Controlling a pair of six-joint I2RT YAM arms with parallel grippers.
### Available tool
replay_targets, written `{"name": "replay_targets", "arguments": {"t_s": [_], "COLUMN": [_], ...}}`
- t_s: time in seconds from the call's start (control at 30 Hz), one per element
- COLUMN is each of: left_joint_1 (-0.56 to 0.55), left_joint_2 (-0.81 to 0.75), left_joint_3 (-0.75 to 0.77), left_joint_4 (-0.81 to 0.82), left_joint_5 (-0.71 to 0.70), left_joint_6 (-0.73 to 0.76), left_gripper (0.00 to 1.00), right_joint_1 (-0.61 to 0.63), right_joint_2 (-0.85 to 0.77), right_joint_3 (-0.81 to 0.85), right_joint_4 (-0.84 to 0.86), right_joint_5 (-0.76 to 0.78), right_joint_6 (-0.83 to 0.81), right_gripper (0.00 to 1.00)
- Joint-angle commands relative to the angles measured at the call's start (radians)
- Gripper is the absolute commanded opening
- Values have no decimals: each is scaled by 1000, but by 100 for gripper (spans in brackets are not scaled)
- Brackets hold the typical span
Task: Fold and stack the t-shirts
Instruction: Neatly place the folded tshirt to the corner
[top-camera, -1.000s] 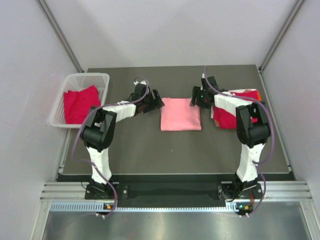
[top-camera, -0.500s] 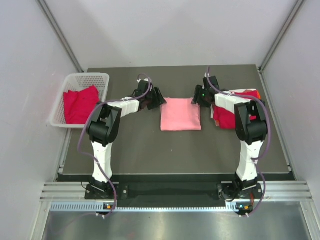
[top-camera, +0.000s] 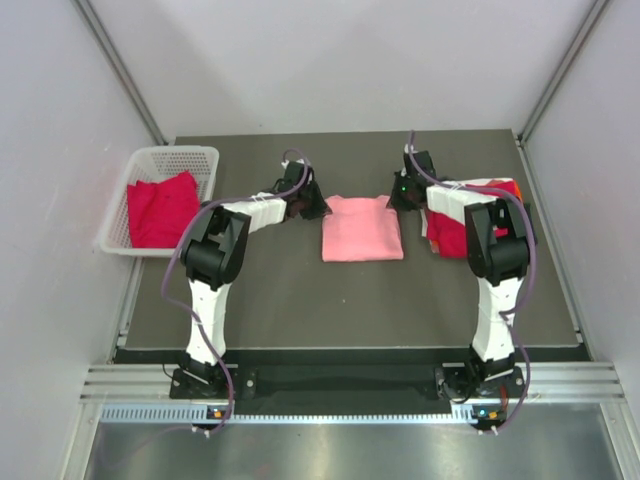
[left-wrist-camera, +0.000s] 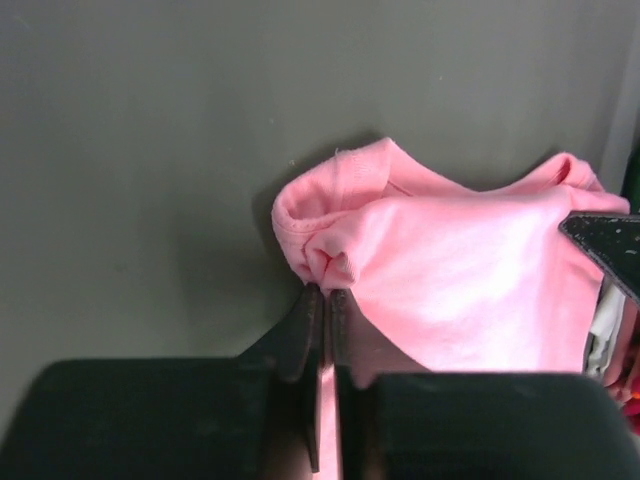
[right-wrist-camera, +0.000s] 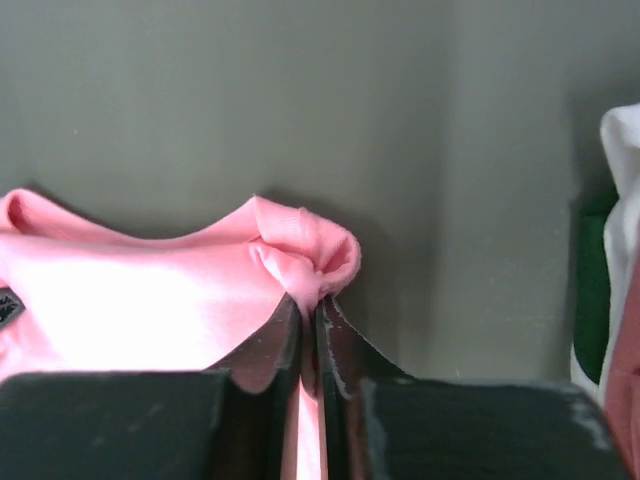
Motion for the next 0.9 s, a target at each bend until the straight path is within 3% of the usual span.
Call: {"name": "replay_targets", "arguments": {"t_s": [0.0, 0.27, 0.5, 0.87], "left_joint_1": [-12, -18, -67, -300], "left_joint_2": [-14, -159, -386, -728], "left_joint_3": [16, -110, -252, -355], "left_joint_4": [-1, 80, 97, 76], "left_joint_5": [-4, -19, -74, -301], "left_joint_6": [4, 15, 21, 37], "left_gripper": [1, 0, 0, 0], "right_joint_1": [18, 19, 29, 30], "right_joint_2": [-24, -219, -428, -891], "right_joint_3": [15, -97, -223, -433], "right_joint_4": [21, 57, 51, -44], "right_joint_5": [-16, -52, -83, 12], "right_joint_6": [-29, -44, -47, -40], "right_gripper": [1, 0, 0, 0]}}
